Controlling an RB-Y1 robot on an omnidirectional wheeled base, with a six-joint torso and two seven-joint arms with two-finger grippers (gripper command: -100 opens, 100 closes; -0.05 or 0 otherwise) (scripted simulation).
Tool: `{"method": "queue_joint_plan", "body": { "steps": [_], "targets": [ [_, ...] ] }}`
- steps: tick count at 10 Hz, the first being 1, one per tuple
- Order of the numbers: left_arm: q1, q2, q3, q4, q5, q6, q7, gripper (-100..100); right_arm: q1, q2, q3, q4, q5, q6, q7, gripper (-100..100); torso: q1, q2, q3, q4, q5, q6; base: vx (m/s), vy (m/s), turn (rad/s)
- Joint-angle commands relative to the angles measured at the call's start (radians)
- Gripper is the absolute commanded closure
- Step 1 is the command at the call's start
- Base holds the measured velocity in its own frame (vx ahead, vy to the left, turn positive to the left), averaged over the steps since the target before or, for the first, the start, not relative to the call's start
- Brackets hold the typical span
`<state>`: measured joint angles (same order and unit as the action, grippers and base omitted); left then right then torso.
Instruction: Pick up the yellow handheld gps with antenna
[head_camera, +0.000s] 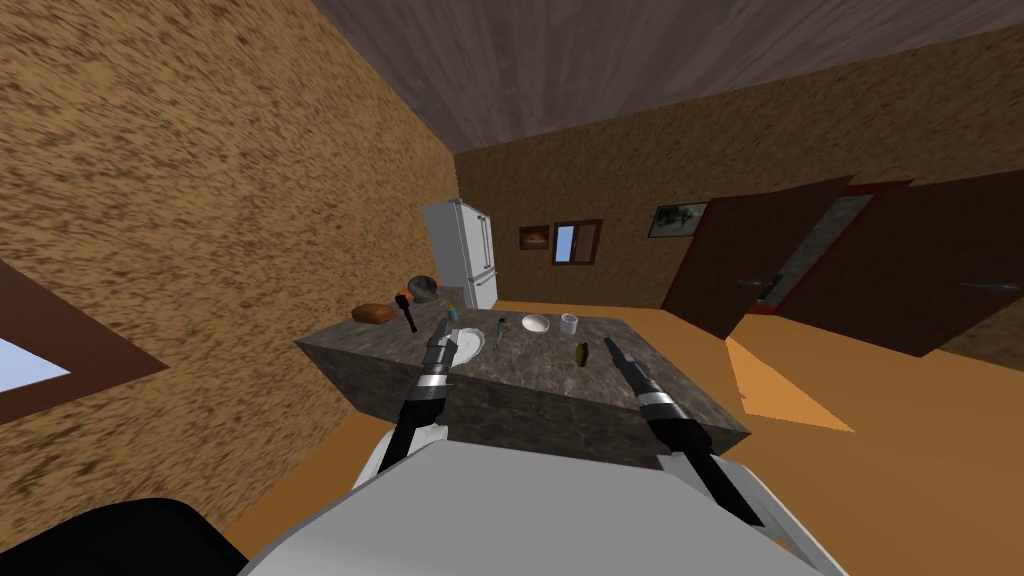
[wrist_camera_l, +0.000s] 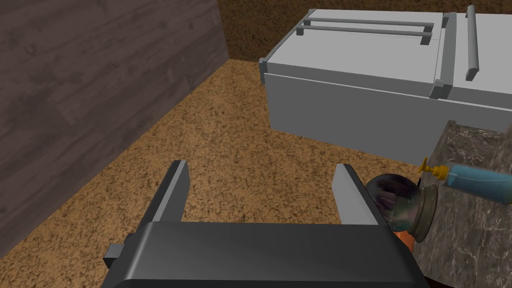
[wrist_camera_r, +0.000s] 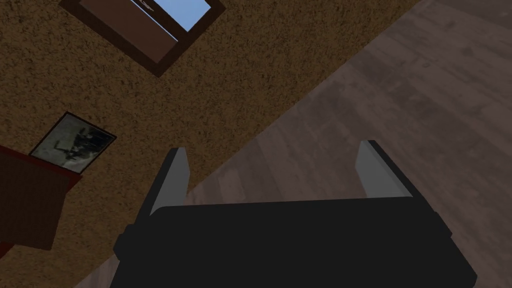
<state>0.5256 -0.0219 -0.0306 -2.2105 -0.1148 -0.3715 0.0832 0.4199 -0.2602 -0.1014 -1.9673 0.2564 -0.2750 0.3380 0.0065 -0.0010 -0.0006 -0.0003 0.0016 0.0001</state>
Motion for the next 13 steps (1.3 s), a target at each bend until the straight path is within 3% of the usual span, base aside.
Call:
{"method": "queue_joint_plan", "body": {
  "steps": [1, 2, 13],
  "targets": [
    [0.000, 0.000, 0.000, 0.000, 0.000, 0.000, 0.000, 0, -0.009, -0.021, -0.005, 0.043, 0.028, 0.017, 0.025, -100, 0.000, 0.000, 0.000, 0.000, 0.000, 0.000, 0.009, 0.108, 0.043],
    [0.000, 0.000, 0.000, 0.000, 0.000, 0.000, 0.000, 0, -0.009, -0.021, -0.005, 0.043, 0.028, 0.017, 0.025, -100, 0.000, 0.000, 0.000, 0.000, 0.000, 0.000, 0.010, 0.071, 0.008],
    [0.000, 0.000, 0.000, 0.000, 0.000, 0.000, 0.000, 0, -0.085, -0.190, -0.034, 0.302, 0.196, 0.133, 0.161, -100, -0.001, 0.000, 0.000, 0.000, 0.000, 0.000, 0.018, 0.087, 0.042]
  ]
}}
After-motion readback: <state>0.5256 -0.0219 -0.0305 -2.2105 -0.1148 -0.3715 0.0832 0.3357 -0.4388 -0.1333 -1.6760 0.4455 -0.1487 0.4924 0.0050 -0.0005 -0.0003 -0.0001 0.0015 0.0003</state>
